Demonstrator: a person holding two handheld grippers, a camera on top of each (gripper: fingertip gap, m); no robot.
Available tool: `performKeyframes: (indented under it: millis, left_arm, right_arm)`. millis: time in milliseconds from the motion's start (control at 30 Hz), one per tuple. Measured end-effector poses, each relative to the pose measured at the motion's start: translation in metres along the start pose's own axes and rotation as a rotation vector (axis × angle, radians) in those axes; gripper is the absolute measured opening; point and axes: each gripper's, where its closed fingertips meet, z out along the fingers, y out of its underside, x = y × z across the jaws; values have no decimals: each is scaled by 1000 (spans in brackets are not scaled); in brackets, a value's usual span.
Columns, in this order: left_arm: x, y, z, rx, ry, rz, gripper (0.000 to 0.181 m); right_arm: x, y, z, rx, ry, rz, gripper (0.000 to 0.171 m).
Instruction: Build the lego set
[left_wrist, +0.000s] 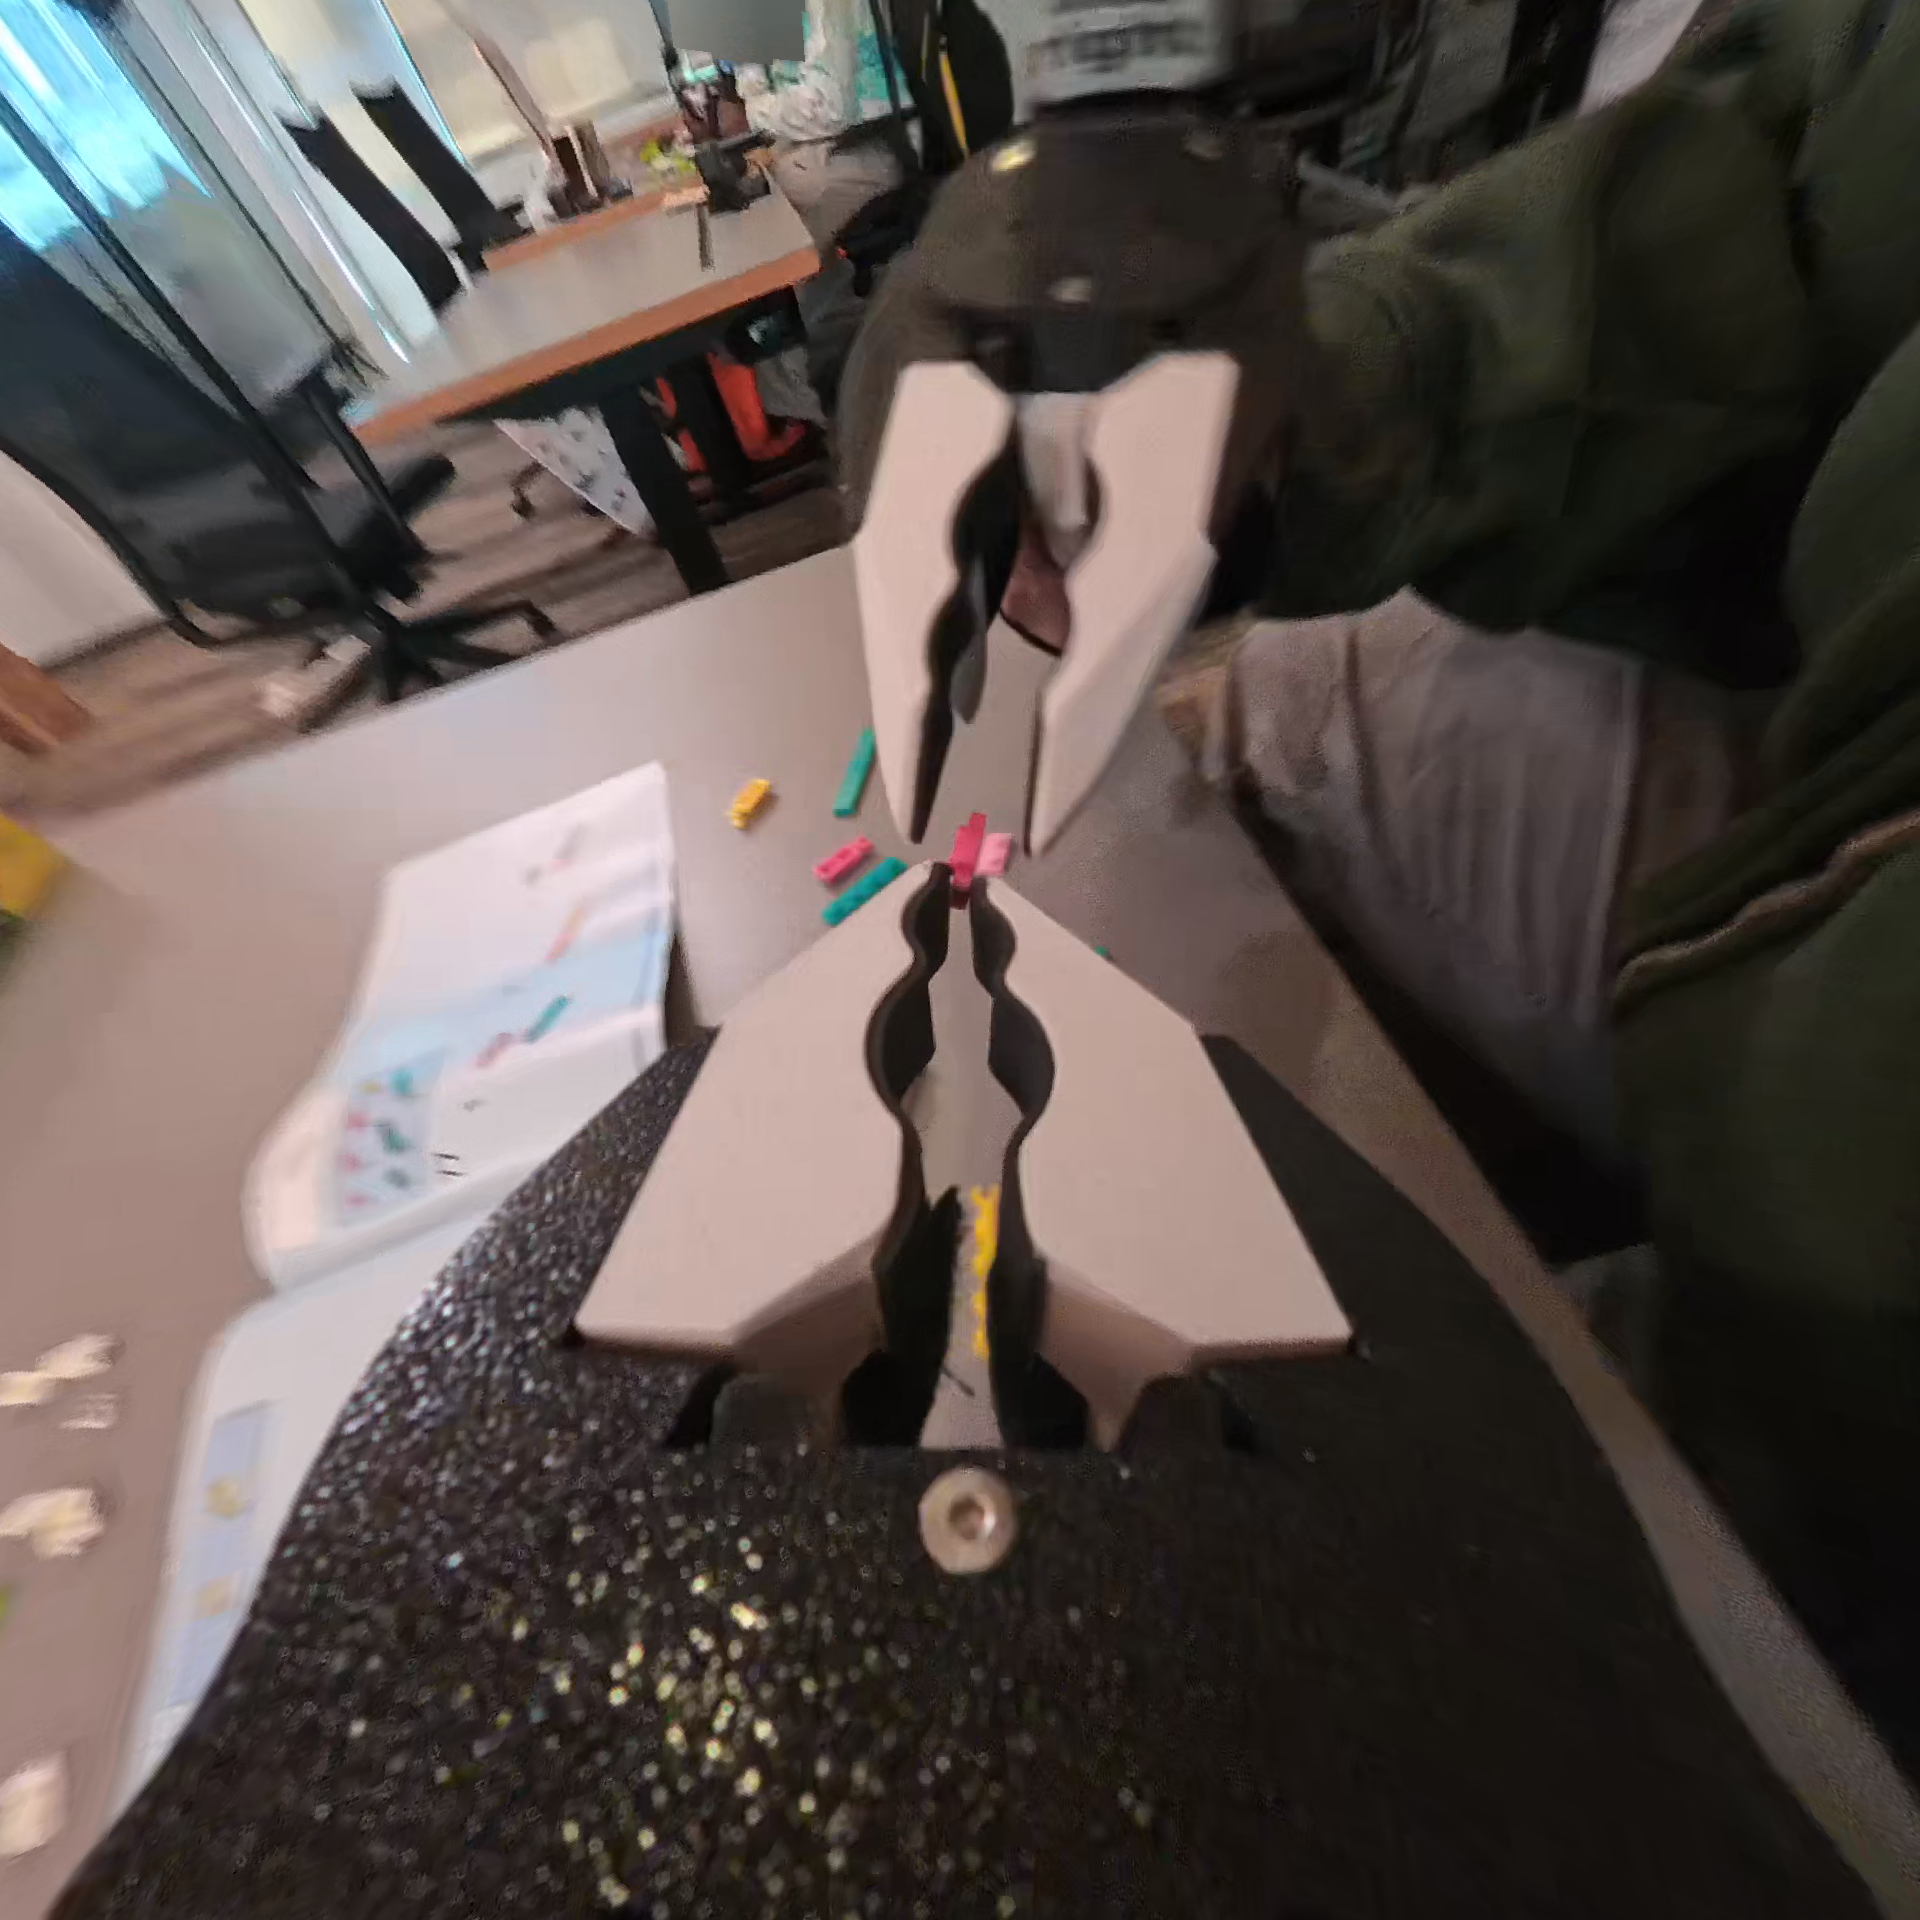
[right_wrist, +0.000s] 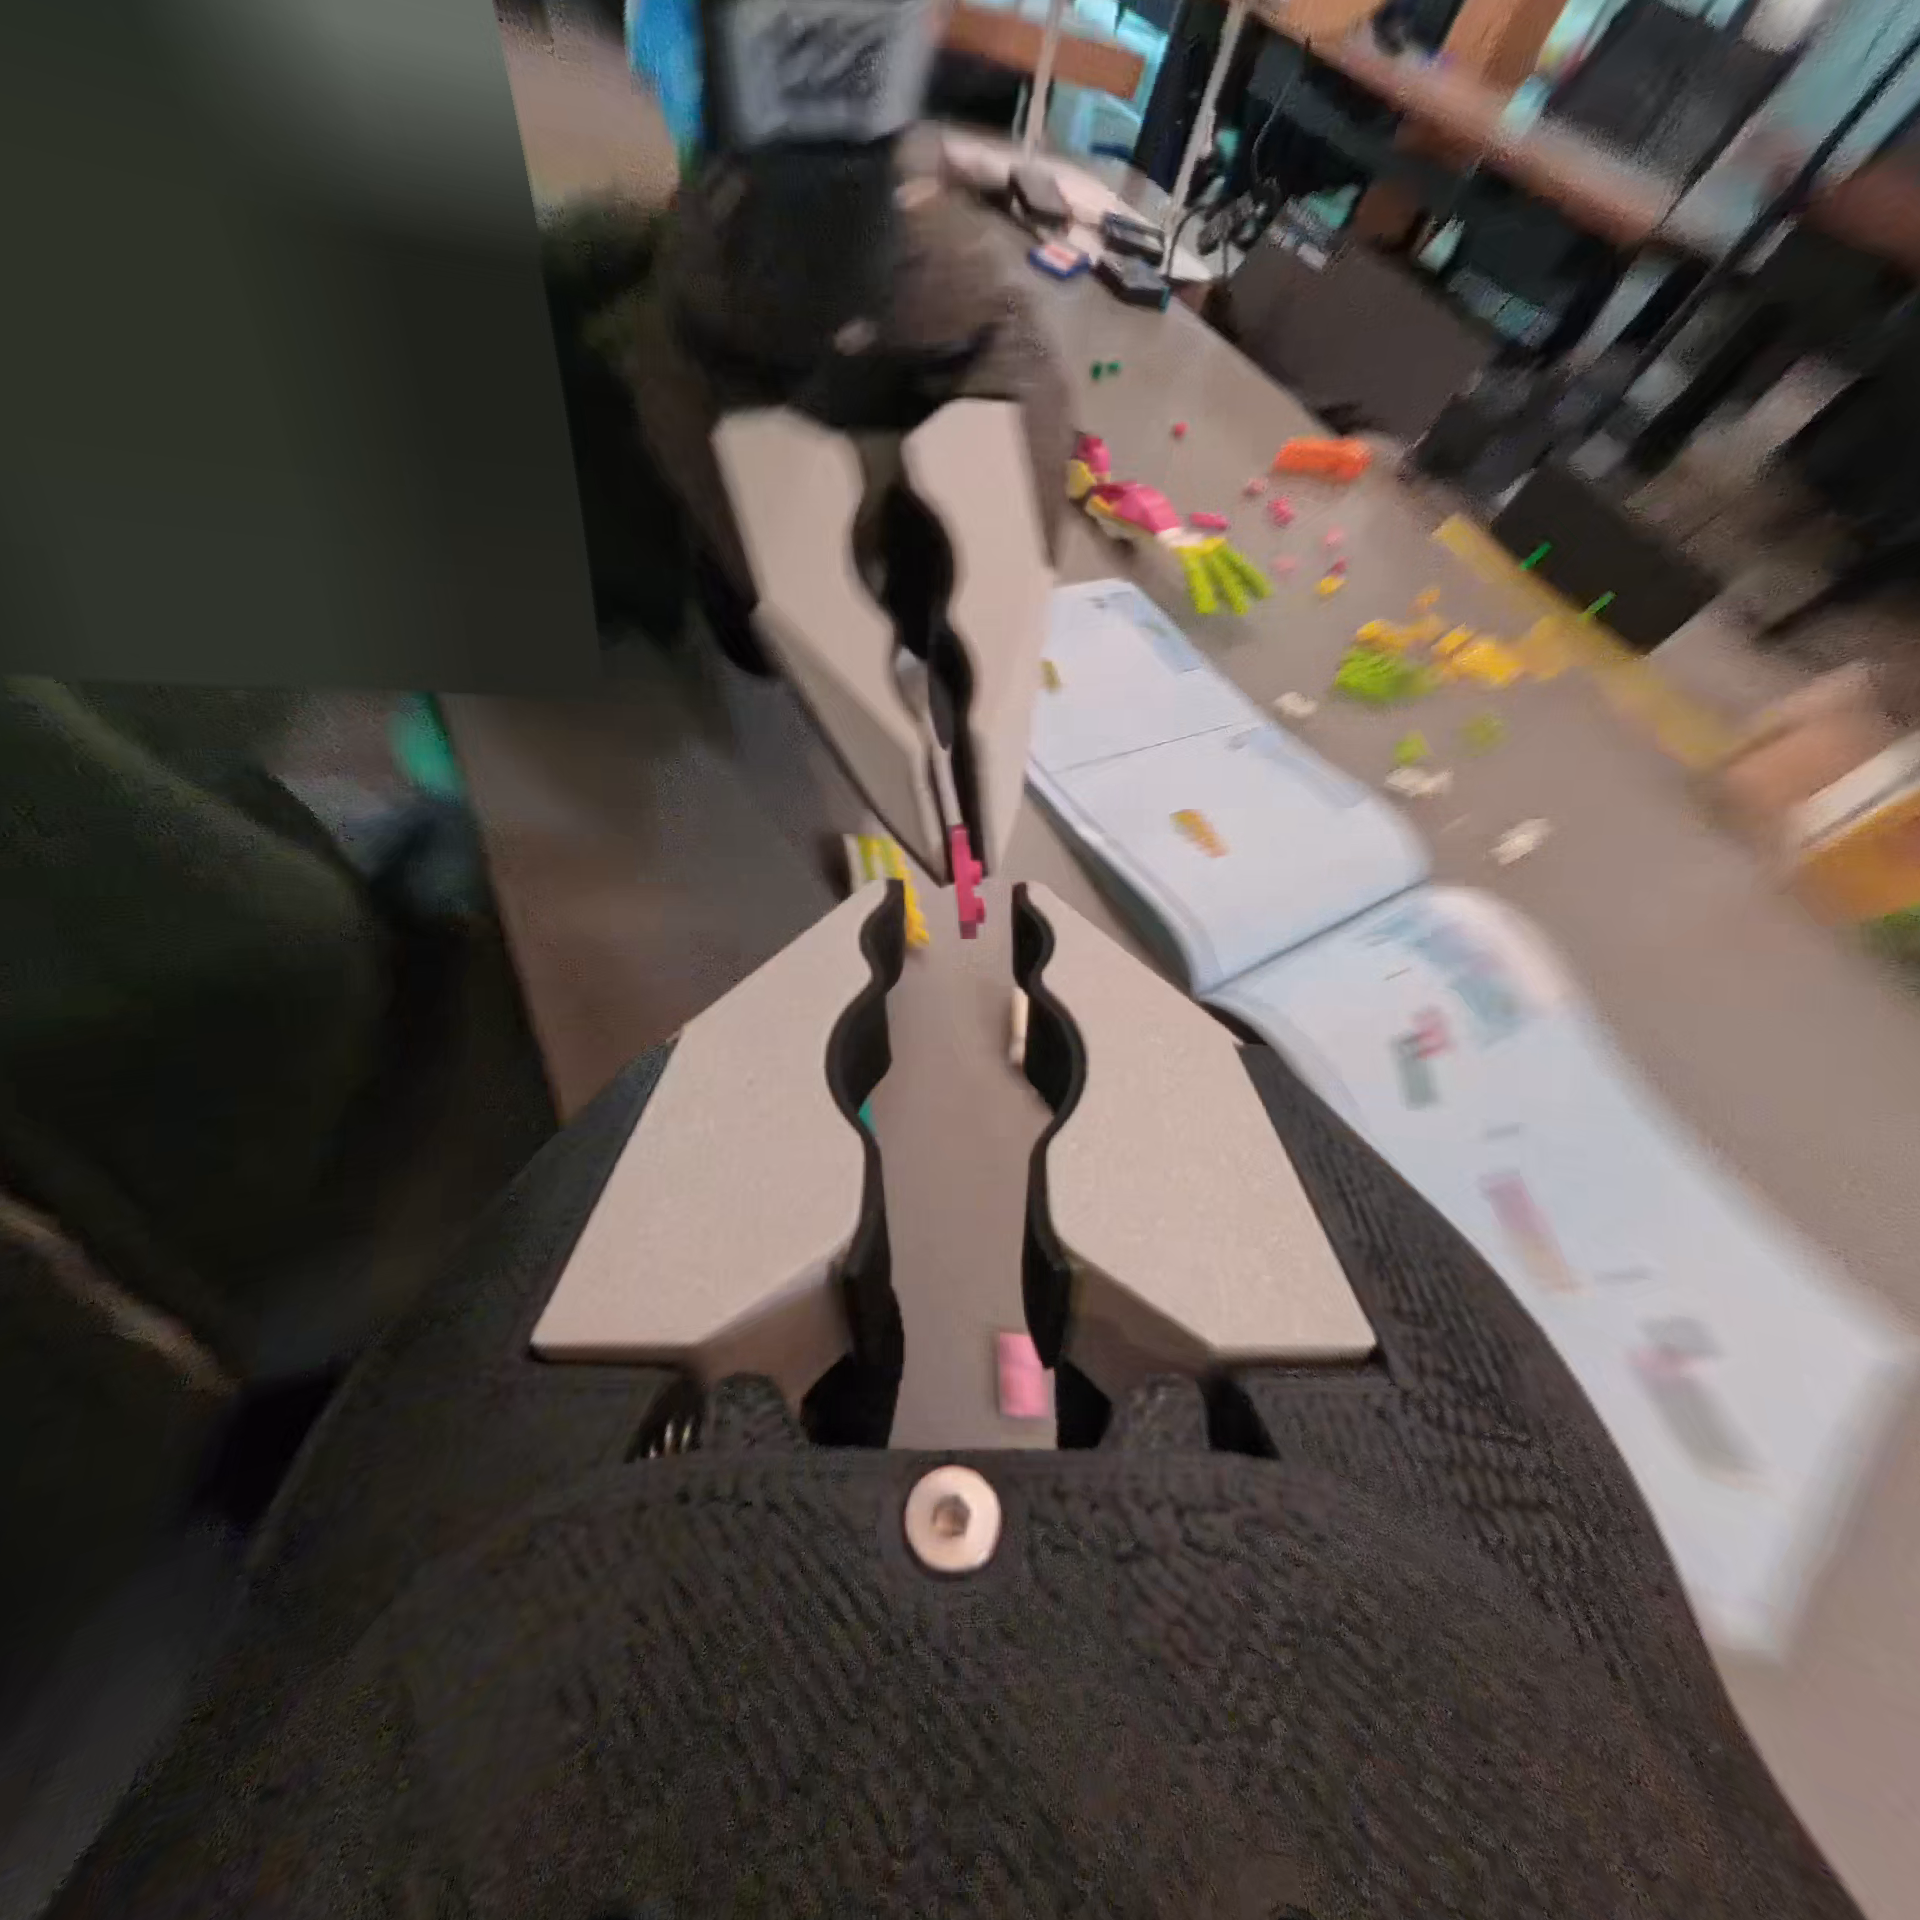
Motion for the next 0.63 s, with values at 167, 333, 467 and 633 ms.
performKeyframes:
  millis: [167, 333, 467, 633]
  left_arm:
    - [-8, -9, -6, 5, -183, 386, 1]
    - [-4, -8, -4, -12, -191, 476, 1]
    - [-3, -7, -3, -15, -180, 472, 1]
    - [-1, 2, 2, -46, -105, 277, 2]
  right_arm:
    - [-1, -4, -5, 116, -342, 735, 16]
    - [2, -10, -5, 198, -403, 879, 19]
    - [2, -5, -2, 162, -361, 836, 7]
    - [1, 4, -1, 109, -326, 748, 6]
